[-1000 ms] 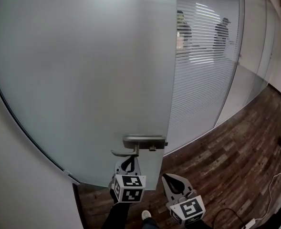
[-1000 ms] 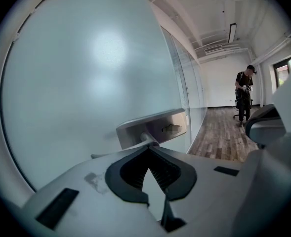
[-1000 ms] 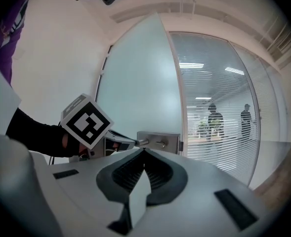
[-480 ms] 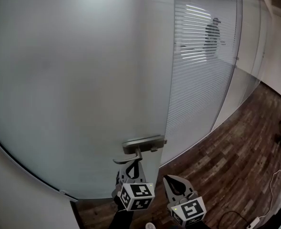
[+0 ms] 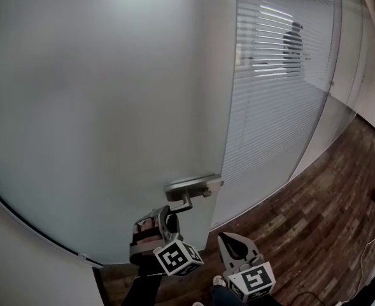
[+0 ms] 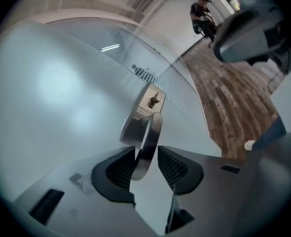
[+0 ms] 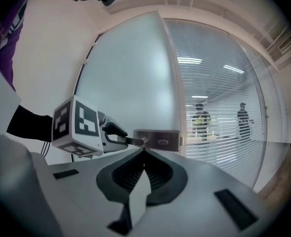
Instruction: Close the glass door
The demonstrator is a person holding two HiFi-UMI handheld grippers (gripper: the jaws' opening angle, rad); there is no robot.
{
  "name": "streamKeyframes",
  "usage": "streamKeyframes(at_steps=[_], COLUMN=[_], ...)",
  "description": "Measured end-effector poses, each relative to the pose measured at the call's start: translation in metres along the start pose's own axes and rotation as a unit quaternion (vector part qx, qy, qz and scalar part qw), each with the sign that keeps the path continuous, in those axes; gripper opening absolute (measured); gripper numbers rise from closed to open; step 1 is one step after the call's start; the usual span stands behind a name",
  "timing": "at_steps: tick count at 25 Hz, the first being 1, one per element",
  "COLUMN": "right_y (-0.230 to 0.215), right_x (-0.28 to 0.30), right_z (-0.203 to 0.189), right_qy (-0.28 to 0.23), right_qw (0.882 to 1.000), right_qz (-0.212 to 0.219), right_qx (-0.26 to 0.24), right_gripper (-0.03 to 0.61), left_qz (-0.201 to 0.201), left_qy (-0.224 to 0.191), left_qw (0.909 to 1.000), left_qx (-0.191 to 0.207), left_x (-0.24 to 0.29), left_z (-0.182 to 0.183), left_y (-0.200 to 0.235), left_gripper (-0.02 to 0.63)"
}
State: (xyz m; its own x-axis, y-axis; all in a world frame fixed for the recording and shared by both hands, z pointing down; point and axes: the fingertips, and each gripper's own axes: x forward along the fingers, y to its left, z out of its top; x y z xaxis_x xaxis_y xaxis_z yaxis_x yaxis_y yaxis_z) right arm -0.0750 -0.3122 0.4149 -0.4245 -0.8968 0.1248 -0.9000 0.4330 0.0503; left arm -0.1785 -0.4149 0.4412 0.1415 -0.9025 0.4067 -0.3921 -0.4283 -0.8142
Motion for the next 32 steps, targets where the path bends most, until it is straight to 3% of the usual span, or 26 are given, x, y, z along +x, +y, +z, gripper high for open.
streamKeyframes(at_steps=[2,4,18,32], right_y=[-0.01,-0.021,-0.074,-0.09], right_x=[0.013,0.024,0.09,0.118], right_z=[-0.003,-0.003,0.003,0.012], right_qy=[-0.004,-0.009,-0.013,-0.018], right_qw=[1.0,1.0,0.995,0.995], right_qz=[0.015,0.028,0.094,0.093], right_qx=[-0.004,-0.005,-0.01,-0.001], right_gripper=[-0.008,-0.008,-0.008,-0.008], left_qz=[0.004,0.002,-0.015,-0.014], left_qy=[0.022,0.034,0.119,0.142], left_qw=[0.999,0.9986,0.9908,0.985], left_qx=[0.039,0.041,-0.062,-0.097], left_x=[0.02,0.032,0.083,0.117], left_z=[0.002,0.007,-0.014,-0.018], left_y=[-0.005,-0.01,0.011,0.031], left_gripper=[0.117,0.117,0.135,0.144])
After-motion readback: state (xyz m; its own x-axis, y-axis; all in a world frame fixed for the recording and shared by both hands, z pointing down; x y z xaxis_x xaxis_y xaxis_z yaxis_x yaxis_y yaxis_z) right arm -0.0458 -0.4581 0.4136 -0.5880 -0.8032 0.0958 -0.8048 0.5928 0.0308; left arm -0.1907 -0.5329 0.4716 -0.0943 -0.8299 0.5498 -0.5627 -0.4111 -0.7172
